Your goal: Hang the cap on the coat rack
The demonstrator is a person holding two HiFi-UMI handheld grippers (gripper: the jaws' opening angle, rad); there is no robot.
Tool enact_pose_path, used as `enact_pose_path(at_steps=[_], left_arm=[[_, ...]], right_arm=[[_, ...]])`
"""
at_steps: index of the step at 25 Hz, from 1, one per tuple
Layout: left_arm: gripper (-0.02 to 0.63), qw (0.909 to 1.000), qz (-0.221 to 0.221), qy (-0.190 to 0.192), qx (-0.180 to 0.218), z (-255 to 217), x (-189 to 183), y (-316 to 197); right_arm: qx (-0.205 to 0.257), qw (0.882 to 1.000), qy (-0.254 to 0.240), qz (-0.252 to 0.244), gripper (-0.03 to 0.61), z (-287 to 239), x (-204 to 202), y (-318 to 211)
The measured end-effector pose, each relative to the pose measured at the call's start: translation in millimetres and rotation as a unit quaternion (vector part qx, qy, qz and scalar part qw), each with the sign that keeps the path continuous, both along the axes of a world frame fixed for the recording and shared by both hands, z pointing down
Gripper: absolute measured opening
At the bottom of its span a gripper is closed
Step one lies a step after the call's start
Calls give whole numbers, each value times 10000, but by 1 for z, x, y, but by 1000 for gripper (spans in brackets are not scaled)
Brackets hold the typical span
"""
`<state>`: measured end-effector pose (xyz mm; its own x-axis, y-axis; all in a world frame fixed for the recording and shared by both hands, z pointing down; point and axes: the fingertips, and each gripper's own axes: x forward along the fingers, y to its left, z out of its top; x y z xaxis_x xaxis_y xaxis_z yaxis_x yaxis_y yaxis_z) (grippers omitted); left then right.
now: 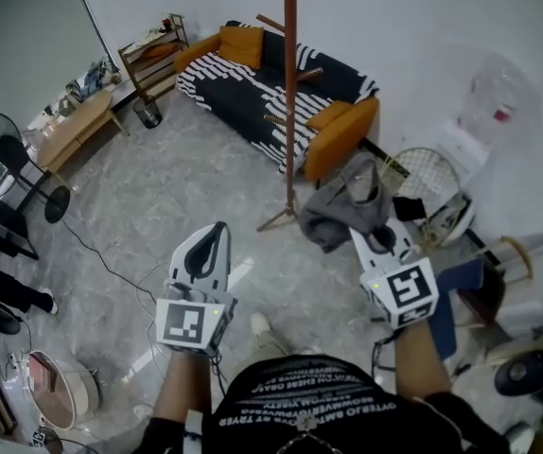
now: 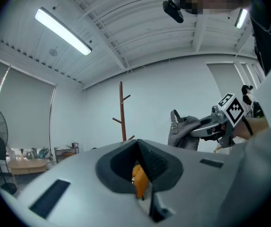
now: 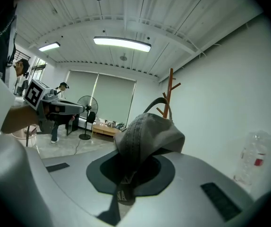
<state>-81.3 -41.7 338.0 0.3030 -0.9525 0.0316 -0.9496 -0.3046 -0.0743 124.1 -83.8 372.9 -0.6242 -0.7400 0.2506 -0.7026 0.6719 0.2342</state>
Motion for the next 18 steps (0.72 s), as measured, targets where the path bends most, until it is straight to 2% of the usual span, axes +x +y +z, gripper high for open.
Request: enact_pose_path(at_steps=[18], left_arm=[[3,9996,265,-58,-58,4,-19,-79]], right_arm=[[-134,9998,67,131,18,7,-25,-65]])
